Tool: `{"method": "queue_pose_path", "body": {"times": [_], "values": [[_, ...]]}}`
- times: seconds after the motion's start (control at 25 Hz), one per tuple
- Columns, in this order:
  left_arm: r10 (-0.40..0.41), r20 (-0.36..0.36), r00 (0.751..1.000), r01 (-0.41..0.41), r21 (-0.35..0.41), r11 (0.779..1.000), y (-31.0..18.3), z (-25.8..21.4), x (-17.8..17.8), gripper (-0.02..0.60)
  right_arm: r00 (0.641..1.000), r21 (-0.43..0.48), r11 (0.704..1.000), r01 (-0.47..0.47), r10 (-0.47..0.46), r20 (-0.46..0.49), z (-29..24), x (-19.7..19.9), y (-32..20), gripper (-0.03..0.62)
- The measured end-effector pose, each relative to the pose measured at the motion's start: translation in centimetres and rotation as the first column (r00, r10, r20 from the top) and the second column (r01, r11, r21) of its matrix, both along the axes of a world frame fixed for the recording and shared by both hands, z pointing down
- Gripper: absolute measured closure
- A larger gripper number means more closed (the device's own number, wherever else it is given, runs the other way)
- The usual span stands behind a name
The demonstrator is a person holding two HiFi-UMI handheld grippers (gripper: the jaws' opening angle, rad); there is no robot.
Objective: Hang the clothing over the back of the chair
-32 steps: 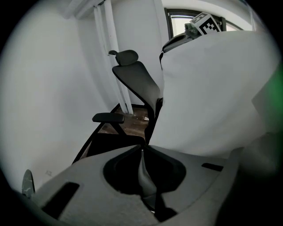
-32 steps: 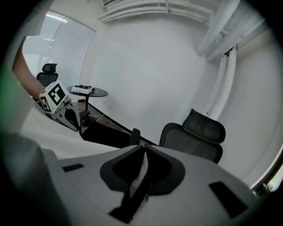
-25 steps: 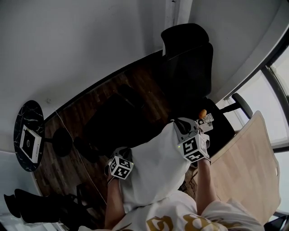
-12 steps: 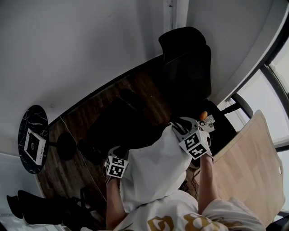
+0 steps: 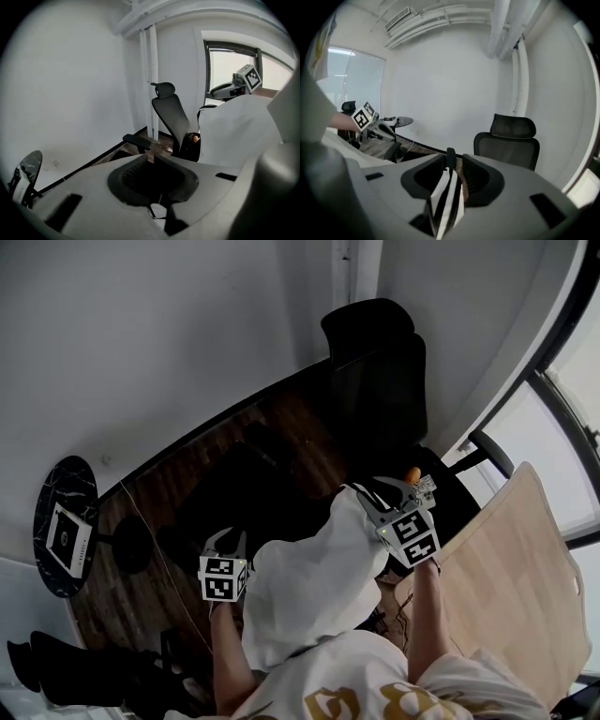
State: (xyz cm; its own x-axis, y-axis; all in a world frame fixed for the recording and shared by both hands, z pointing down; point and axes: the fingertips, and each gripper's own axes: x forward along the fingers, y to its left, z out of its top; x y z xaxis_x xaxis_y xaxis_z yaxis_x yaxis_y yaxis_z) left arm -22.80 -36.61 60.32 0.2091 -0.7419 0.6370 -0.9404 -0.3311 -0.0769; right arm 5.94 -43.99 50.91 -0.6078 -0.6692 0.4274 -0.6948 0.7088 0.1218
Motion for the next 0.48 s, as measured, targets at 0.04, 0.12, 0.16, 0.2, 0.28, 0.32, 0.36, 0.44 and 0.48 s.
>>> {"method": "queue_pose_path", "body": {"times": [0.04,0.12,0.16,0.2,0.28,0.32,0.36,0.44,0.48], "values": [[-0.017,0.002,1.0,0.017,0.003,1.0,0.3,-0.6,-0.2,0.556,0.999,0.01,1.0,-0.01,0.01,0.035,-0.9,0.1,0.4,0.463],[-0.048,-0.014,0.999,0.048,0.006,0.999,1.2,-1.8,-0.8,0.56,0.994,0.032,0.999,-0.022,0.019,0.108,-2.6,0.1,1.7,0.495],[-0.064,-0.034,0.997,0.065,0.013,0.998,1.7,-2.4,-1.0,0.56,0.987,0.044,0.999,-0.024,0.016,0.157,-3.6,0.0,2.5,0.543],[-0.08,-0.065,0.995,0.082,0.022,0.996,2.2,-3.2,-1.1,0.56,0.976,0.056,0.998,-0.025,0.012,0.218,-4.6,-0.1,3.3,0.582],[-0.1,-0.171,0.98,0.106,0.027,0.994,3.3,-4.5,-0.9,0.56,0.941,0.069,0.996,-0.051,0.024,0.337,-6.5,-0.3,4.8,0.582],[-0.101,-0.238,0.966,0.11,0.026,0.994,3.8,-5.2,-0.5,0.561,0.928,0.069,0.995,-0.075,0.045,0.37,-7.0,-0.3,5.4,0.582],[-0.098,-0.298,0.949,0.113,0.033,0.993,4.3,-5.9,-0.2,0.561,0.923,0.064,0.993,-0.1,0.069,0.38,-7.1,-0.2,6.0,0.582],[-0.083,-0.364,0.928,0.119,0.079,0.99,5.3,-7.5,0.2,0.561,0.927,0.05,0.99,-0.133,0.107,0.359,-6.9,-0.4,7.3,0.582],[-0.072,-0.373,0.925,0.121,0.11,0.986,5.9,-8.3,0.4,0.561,0.931,0.053,0.989,-0.14,0.113,0.346,-6.8,-0.5,8.2,0.582]]}}
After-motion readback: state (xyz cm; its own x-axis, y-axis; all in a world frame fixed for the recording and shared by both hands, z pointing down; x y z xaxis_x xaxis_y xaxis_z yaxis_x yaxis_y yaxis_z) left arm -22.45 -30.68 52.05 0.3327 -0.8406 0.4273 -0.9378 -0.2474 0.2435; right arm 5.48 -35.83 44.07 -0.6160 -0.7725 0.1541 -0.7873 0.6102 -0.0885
